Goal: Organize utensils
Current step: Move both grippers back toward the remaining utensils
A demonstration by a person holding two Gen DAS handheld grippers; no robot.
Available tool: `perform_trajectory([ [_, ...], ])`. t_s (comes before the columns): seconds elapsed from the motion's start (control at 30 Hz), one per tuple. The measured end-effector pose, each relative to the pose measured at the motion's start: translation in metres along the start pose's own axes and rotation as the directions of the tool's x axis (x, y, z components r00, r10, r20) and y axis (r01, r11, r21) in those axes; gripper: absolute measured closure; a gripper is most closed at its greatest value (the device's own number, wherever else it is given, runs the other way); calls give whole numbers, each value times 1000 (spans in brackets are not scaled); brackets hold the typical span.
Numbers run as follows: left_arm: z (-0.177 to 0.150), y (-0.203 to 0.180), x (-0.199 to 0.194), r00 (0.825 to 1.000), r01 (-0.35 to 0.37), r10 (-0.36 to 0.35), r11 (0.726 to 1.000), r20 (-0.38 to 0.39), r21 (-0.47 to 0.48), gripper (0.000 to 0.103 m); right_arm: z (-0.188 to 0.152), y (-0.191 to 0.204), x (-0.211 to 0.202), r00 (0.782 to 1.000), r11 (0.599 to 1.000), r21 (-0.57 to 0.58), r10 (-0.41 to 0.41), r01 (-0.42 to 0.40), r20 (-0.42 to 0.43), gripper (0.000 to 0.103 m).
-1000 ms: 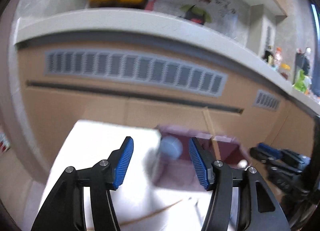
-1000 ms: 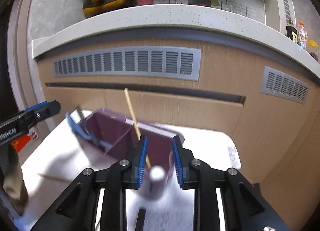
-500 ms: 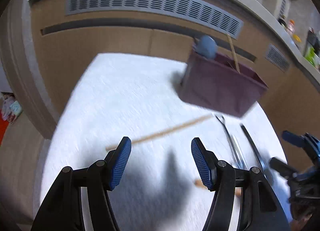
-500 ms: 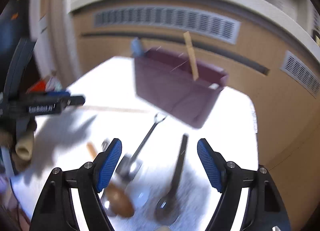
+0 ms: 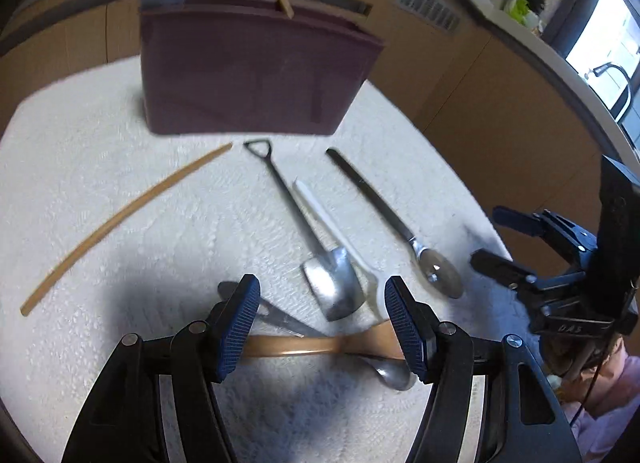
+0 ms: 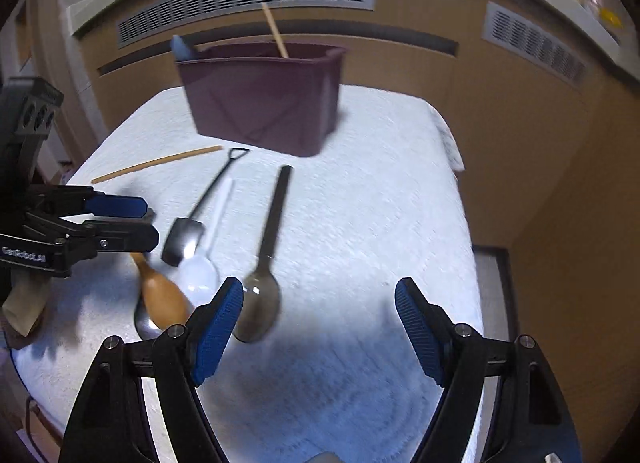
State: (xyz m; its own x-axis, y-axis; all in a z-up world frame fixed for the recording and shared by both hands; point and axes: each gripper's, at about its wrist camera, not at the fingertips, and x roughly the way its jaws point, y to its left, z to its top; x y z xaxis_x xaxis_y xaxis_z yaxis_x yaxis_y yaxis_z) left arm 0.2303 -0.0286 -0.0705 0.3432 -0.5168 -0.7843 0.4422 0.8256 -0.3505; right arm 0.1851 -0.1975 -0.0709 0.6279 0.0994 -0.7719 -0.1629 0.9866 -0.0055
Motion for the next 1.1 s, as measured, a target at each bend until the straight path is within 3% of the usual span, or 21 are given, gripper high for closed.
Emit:
perform_trajectory([
  [0.17,-26,-5,-11,995,63,-62,998,-75,7,36,-6,-16,-3,1000,999,48,-10,10,6,27],
  [0.4,-71,-43,-32,990,39,-21,991,-142,124,32,-7,-19,5,1000,994,103,29,-28,-3,27],
  [0.57,-56,-70,-31,994,-80,95,970,-52,231,38,-10,-19,2,1000,993,118,31,-31,6,27],
  [0.6,-49,-75,-26,993,-93,109,964,-48,249,42,-10,-20,1,1000,992,119,27,-28,8,27],
  [0.73,-28,-82,2,985,-105,141,945,-96,308,43,-13,-23,-5,1000,993,115,15,-18,22,27],
  [0.87,-19,-82,22,977,-148,187,941,-106,303,50,-17,-22,-10,999,996,88,-3,-1,37,27],
  [0.93,-18,-79,25,978,-144,180,950,-109,278,71,-18,-21,-10,999,997,74,-7,4,39,24],
  [1.1,-26,-64,1,986,-162,166,975,-11,155,71,-16,-20,-8,999,998,69,-9,7,33,22],
])
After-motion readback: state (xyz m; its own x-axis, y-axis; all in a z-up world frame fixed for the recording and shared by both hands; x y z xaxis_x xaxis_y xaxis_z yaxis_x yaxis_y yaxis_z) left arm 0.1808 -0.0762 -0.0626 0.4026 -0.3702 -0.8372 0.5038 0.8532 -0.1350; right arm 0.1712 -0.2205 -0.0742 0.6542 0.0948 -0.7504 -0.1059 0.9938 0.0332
